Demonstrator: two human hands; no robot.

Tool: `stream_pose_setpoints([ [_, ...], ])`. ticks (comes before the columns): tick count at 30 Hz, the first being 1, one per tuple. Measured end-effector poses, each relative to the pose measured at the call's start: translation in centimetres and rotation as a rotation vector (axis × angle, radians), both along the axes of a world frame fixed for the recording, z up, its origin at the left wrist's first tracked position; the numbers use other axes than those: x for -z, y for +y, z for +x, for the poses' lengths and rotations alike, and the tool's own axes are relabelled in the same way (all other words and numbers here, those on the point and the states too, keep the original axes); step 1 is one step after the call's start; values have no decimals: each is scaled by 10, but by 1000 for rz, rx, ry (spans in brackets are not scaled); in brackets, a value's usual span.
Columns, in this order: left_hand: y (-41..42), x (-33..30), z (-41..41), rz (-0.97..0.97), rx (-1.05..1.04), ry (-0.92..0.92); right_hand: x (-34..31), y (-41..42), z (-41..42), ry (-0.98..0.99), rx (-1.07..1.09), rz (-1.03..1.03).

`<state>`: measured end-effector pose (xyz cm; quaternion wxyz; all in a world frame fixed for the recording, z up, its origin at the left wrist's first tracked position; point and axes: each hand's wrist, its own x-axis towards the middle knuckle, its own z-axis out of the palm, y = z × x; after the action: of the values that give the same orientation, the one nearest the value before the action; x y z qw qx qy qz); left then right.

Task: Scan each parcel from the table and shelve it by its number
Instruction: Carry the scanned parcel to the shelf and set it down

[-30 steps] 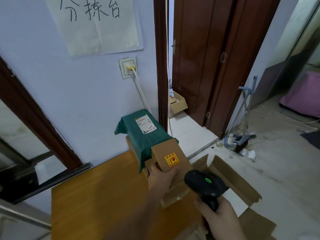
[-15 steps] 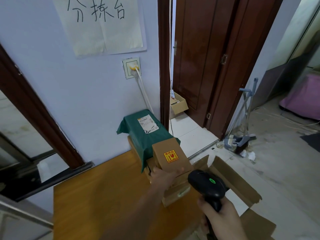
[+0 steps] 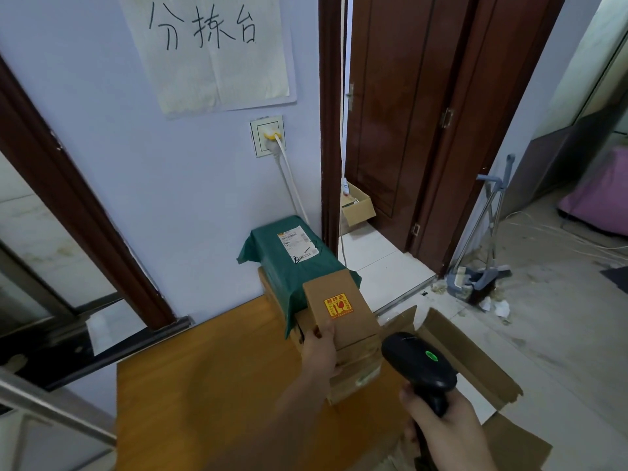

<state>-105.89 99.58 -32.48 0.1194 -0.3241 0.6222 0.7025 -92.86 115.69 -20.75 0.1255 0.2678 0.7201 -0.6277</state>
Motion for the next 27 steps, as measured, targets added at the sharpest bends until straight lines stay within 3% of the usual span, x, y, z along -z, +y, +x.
stream_pose_setpoints([
  [10,-23,9,20,88,-191,37,-2,-4,-3,35,-63,38],
  [17,-39,24,29,-253,-157,134,-3,-8,-9,53,-136,64],
  [21,-36,6,22,56,-156,120,3,-7,-14,53,-177,75],
  [27,-41,4,14,201,-31,31,7,-4,-16,51,-190,88],
])
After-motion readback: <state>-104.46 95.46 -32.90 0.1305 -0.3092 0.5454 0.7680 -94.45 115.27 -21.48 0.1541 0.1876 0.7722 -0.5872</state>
